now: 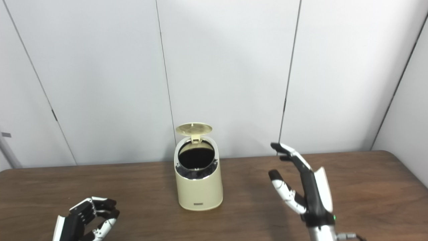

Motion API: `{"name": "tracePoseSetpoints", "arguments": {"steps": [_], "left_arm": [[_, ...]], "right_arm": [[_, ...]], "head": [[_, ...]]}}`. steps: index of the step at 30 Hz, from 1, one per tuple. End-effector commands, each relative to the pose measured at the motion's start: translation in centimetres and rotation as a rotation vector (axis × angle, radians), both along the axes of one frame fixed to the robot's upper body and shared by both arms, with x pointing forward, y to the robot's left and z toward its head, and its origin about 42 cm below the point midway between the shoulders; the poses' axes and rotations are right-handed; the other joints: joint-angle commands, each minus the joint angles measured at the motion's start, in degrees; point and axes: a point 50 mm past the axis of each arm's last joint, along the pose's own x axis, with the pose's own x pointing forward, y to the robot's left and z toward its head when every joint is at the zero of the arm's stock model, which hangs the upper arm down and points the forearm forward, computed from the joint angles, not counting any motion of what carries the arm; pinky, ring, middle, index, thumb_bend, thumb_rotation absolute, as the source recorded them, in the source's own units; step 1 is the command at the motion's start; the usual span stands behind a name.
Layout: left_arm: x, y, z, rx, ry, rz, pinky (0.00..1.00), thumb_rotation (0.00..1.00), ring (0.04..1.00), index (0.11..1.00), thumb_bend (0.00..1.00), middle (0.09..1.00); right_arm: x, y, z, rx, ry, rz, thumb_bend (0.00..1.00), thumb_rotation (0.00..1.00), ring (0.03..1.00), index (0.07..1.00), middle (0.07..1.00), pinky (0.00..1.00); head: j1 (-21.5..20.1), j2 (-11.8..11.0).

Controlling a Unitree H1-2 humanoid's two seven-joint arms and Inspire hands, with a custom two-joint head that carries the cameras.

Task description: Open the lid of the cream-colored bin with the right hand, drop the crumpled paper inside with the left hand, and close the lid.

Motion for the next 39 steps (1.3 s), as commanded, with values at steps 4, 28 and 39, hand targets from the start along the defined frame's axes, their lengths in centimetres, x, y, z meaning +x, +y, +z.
{"name": "tracePoseSetpoints", "arguments": {"steps": [4,28,39], "left_arm": [[-1.0,-1.4,-1.3,-0.039,0.05,-0.002,0.47,0.06,0.566,0.491,0.48,0.59],[-0.8,-2.7,-1.8,-0.036,0.048,-0.003,0.48,0.06,0.558,0.491,0.48,0.584],[-0.7,-3.7,-1.7,-0.026,0.041,-0.02,0.48,0.06,0.556,0.491,0.48,0.579]], "right_arm": [[1.3,1.5,6.7,-0.154,-0.132,-0.003,0.38,0.82,0.771,0.758,0.782,0.65],[4.7,6.2,14.9,-0.556,0.007,0.042,0.61,0.81,0.802,0.829,0.826,0.66],[6.5,7.0,17.2,-0.635,0.058,0.038,0.66,0.82,0.84,0.829,0.843,0.72]], "head": [[0.03,0.08],[0.27,-0.46],[0.88,-0.77]]}}
